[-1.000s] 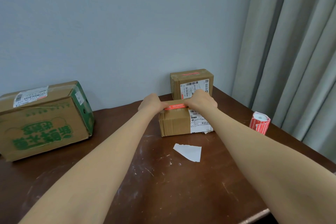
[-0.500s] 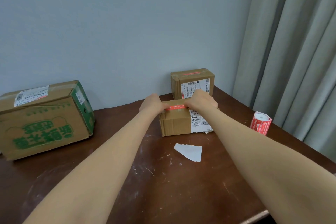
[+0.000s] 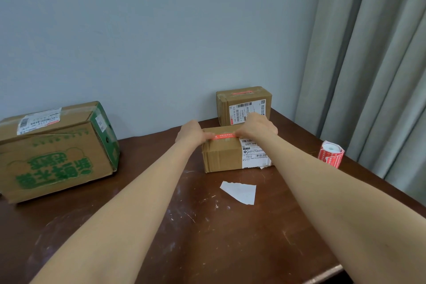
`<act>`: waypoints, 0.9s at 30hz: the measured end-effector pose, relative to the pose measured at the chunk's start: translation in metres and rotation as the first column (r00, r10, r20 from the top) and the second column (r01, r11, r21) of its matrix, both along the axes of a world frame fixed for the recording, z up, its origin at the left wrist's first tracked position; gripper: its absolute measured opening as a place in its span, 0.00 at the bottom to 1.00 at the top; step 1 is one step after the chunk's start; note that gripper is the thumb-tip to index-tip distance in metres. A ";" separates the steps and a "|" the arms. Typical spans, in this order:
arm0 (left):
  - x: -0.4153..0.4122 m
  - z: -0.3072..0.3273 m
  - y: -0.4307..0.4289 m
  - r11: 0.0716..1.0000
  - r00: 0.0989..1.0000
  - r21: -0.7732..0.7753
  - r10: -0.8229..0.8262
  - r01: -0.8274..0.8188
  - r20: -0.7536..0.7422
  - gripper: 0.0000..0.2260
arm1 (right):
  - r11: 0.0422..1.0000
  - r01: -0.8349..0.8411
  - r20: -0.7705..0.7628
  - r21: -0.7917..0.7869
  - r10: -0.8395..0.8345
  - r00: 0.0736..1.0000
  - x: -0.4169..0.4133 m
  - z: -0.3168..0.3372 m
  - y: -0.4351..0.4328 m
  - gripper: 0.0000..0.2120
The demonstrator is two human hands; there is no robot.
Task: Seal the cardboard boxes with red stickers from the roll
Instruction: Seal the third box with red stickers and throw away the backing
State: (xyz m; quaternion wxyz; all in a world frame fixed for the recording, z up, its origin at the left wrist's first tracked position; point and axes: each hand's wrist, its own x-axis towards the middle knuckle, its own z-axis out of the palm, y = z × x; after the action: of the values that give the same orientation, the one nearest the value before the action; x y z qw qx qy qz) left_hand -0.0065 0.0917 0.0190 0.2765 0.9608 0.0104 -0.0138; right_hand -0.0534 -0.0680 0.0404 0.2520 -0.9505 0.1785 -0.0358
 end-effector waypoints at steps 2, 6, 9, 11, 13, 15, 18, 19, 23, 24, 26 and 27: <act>-0.002 -0.001 0.001 1.000 1.000 -0.021 0.006 -0.006 -0.013 0.18 | 1.000 0.005 0.003 0.006 -0.005 1.000 0.001 -0.001 0.000 0.12; -0.004 -0.003 -0.001 0.993 0.999 -0.112 0.015 -0.019 -0.041 0.17 | 1.000 0.009 0.026 -0.010 -0.009 1.000 0.002 -0.004 -0.001 0.06; -0.008 -0.005 -0.001 0.991 0.999 -0.129 0.032 -0.036 -0.036 0.16 | 1.000 0.012 0.043 -0.018 -0.011 0.999 0.003 -0.004 -0.001 0.06; -0.014 -0.005 -0.002 0.996 0.999 -0.083 0.035 -0.034 0.021 0.17 | 0.999 0.017 0.071 -0.028 -0.015 0.997 0.001 -0.004 -0.001 0.02; -0.020 -0.006 -0.003 0.994 0.999 -0.107 0.007 -0.002 0.051 0.20 | 0.997 0.053 0.121 -0.063 -0.046 0.992 0.001 -0.005 -0.005 0.11; -0.025 -0.007 -0.001 0.978 0.999 -0.207 -0.019 0.027 0.040 0.23 | 0.985 0.110 0.147 -0.134 -0.090 0.985 -0.006 -0.006 -0.012 0.18; -0.034 -0.009 0.001 0.934 0.999 -0.353 -0.050 0.051 0.012 0.24 | 0.992 0.126 0.082 -0.033 -0.123 0.989 -0.015 -0.008 -0.020 0.23; -0.037 -0.010 0.001 0.931 0.998 -0.359 -0.071 0.067 0.002 0.24 | 0.994 0.109 0.053 0.010 -0.109 0.993 -0.018 -0.010 -0.021 0.25; -0.046 -0.009 -0.001 0.954 0.993 -0.278 -0.116 0.113 0.005 0.25 | 0.996 0.088 -0.023 -0.016 -0.089 0.996 -0.033 -0.014 -0.017 0.27; -0.047 -0.010 0.000 0.962 0.992 -0.245 -0.122 0.124 0.025 0.25 | 0.994 0.092 -0.013 -0.060 -0.093 0.996 -0.036 -0.014 -0.015 0.26; -0.051 -0.012 0.001 0.978 0.983 -0.135 -0.142 0.157 0.120 0.24 | 0.978 0.052 0.066 -0.200 -0.040 0.997 -0.041 -0.012 -0.010 0.22; -0.054 -0.014 0.002 0.983 0.966 -0.045 -0.168 0.180 0.198 0.22 | 0.967 -0.007 0.117 -0.257 0.039 0.992 -0.043 -0.012 -0.007 0.21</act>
State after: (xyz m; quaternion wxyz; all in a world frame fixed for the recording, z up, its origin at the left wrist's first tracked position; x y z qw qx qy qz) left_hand -0.0607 0.0933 0.0050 0.3037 0.9458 -0.1015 0.0548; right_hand -0.0961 -0.0746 0.0281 0.1382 -0.9731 0.1457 -0.1132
